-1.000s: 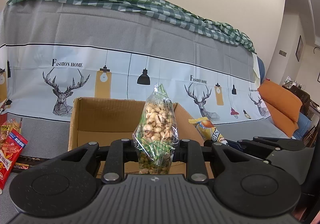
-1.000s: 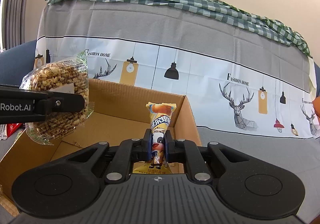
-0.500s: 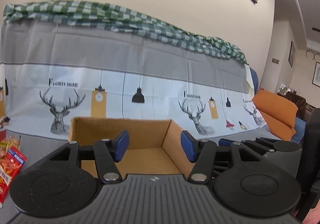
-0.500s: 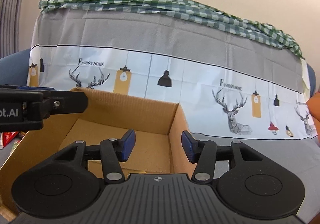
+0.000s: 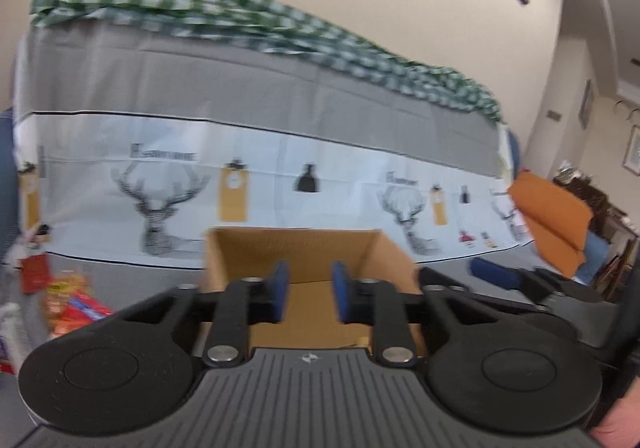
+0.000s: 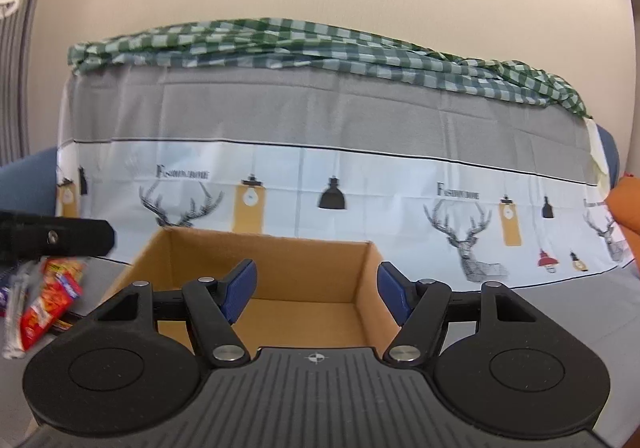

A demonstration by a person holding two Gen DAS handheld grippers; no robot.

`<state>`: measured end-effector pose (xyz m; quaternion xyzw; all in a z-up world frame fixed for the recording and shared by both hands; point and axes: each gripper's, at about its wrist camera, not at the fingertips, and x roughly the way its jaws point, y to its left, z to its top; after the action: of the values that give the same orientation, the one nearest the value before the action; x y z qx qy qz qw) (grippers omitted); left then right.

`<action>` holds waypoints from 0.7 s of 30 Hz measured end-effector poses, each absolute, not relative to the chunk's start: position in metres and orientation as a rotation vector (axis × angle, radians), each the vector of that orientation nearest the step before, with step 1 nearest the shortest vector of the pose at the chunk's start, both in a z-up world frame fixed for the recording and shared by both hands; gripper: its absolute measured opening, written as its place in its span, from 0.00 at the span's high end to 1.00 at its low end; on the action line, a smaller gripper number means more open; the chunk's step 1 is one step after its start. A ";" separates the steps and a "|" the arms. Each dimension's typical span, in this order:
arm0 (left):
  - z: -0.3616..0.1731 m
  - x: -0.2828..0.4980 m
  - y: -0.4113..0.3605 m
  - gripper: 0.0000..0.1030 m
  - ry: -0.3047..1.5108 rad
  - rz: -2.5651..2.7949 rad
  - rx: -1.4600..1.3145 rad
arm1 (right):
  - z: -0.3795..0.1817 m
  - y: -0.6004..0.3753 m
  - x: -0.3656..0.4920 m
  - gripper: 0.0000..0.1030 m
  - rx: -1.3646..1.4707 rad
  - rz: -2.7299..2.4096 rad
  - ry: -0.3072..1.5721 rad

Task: Organize snacks
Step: 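Move both tools back to the pile and grasp red packet and white bar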

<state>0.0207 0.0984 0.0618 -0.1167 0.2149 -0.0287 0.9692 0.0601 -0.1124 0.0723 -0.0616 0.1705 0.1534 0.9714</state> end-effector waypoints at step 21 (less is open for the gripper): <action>-0.030 0.019 0.278 0.83 0.703 0.232 -0.371 | 0.047 0.033 0.008 0.71 -0.150 0.644 0.463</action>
<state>0.0195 0.2777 -0.0303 -0.1803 0.3417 0.1130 0.9154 0.0075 0.0332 0.0469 -0.0728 0.2252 0.3134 0.9196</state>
